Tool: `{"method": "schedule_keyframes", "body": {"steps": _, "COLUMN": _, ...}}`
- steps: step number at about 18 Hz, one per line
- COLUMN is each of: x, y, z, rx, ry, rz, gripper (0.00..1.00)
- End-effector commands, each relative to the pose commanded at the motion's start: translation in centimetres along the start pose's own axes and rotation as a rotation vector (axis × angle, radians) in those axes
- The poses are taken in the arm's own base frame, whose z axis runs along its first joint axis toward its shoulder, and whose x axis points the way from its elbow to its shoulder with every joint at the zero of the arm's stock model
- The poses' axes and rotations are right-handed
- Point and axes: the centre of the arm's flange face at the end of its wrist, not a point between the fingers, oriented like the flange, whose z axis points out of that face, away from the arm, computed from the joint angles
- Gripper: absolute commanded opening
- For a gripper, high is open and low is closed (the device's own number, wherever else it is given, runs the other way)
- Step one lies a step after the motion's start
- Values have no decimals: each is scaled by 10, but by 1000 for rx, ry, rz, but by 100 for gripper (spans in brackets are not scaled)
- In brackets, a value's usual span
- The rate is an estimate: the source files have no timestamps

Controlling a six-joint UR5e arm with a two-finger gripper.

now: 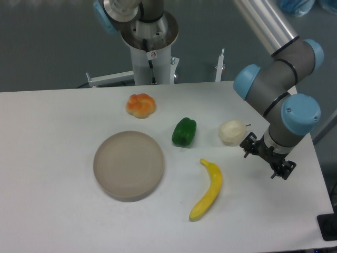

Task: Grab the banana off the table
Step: 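Move the gripper over the yellow banana's stem end and lower it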

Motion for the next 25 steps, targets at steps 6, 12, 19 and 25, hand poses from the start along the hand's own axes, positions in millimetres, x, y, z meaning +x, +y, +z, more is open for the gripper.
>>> {"method": "schedule_keyframes", "body": {"steps": 6, "x": 1, "y": -3, "z": 2, "rx": -2, "ry": 3, "rz": -14, "gripper": 100}}
{"method": "schedule_keyframes", "body": {"steps": 12, "x": 10, "y": -6, "z": 13, "rx": 10, "ry": 23, "rz": -108, "gripper": 100}}
{"method": "schedule_keyframes", "body": {"steps": 19, "x": 17, "y": -54, "z": 22, "rx": 17, "ry": -3, "rz": -257, "gripper": 100}}
{"method": "schedule_keyframes", "body": {"steps": 25, "x": 21, "y": -86, "z": 43, "rx": 19, "ry": -34, "rz": -347, "gripper": 100}}
